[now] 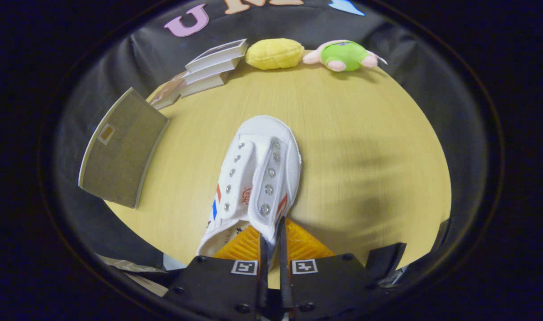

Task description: Open the storage box then place both shoes into the box .Put the left shoe in first, then the right shoe, with the right side of both shoes facing outward in a uniform manner.

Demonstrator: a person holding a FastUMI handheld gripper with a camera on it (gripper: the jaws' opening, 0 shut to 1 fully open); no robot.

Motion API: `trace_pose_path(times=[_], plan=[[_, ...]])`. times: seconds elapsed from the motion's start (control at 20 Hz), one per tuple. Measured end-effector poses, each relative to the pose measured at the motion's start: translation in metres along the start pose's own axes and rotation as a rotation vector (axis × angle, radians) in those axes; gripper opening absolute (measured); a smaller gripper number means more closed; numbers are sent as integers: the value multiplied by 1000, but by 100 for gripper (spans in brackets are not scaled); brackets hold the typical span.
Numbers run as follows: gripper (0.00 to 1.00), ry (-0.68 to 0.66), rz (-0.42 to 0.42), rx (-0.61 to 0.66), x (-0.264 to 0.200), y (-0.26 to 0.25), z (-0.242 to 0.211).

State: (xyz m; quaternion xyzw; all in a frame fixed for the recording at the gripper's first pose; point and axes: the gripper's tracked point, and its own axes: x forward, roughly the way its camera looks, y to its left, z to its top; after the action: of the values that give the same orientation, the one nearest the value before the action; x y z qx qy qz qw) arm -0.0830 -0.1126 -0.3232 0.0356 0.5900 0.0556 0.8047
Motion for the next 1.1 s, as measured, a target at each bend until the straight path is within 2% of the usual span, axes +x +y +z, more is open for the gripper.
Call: trace_pose_path(times=[0.1, 0.25, 0.6, 1.1], plan=[[4, -35, -26, 19, -7, -6, 3], [4, -35, -31, 46, -14, -3, 3], [4, -51, 11, 235, -38, 26, 18], [4, -122, 20, 308, -81, 90, 65]])
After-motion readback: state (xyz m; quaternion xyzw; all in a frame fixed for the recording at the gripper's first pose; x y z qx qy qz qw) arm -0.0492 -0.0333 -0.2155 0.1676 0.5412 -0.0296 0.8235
